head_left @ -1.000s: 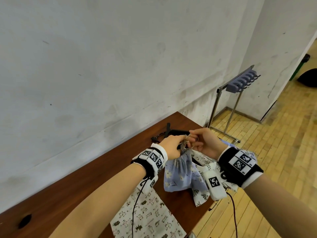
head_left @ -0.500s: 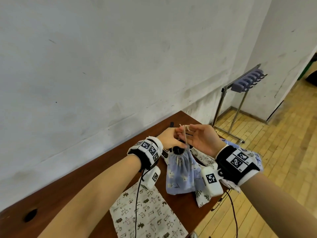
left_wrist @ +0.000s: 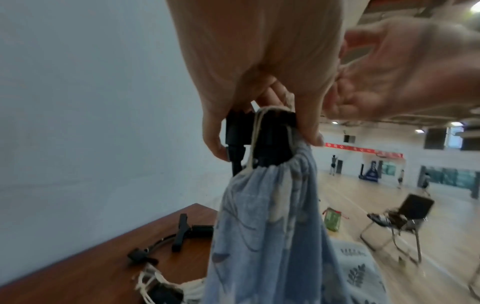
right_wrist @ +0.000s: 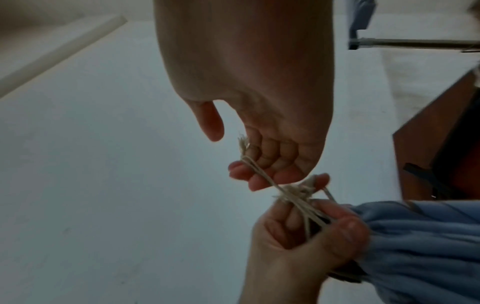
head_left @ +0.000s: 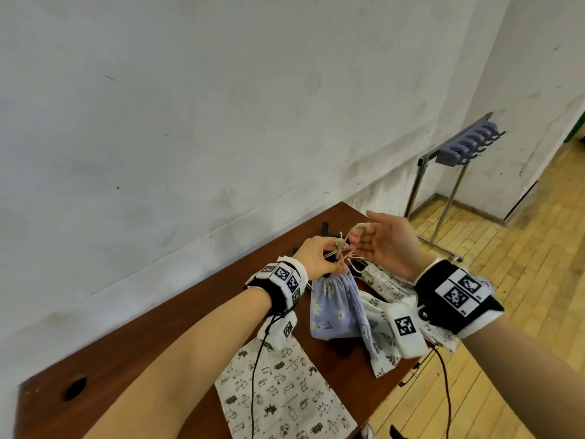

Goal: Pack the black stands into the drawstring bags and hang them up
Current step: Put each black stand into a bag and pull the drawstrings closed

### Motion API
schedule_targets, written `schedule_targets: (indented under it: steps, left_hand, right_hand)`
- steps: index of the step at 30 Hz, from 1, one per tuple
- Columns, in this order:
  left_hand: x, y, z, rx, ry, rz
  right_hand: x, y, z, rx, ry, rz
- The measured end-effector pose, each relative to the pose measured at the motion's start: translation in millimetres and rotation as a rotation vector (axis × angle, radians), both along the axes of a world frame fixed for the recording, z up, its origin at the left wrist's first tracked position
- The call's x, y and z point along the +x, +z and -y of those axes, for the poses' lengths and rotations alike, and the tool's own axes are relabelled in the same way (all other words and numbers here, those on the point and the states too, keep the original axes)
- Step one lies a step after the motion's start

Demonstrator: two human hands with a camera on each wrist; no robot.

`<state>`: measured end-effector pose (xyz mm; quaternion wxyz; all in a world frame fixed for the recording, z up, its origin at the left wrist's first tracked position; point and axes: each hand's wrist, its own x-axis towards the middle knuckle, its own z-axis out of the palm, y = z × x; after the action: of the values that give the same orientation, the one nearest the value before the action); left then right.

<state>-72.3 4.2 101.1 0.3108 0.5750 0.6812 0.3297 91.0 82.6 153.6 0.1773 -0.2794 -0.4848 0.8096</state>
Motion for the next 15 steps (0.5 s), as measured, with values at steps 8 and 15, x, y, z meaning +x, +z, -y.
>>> schedule_targets:
  steps: [8, 15]
  left_hand:
    - [3, 8, 3, -0.047, -0.052, -0.091]
    - [0, 18, 2, -0.033, 0.037, 0.092]
  right_hand:
    - [11, 14, 5, 0.207, 0.031, 0.091]
    - [26, 22, -12, 0.074, 0.215, -0.021]
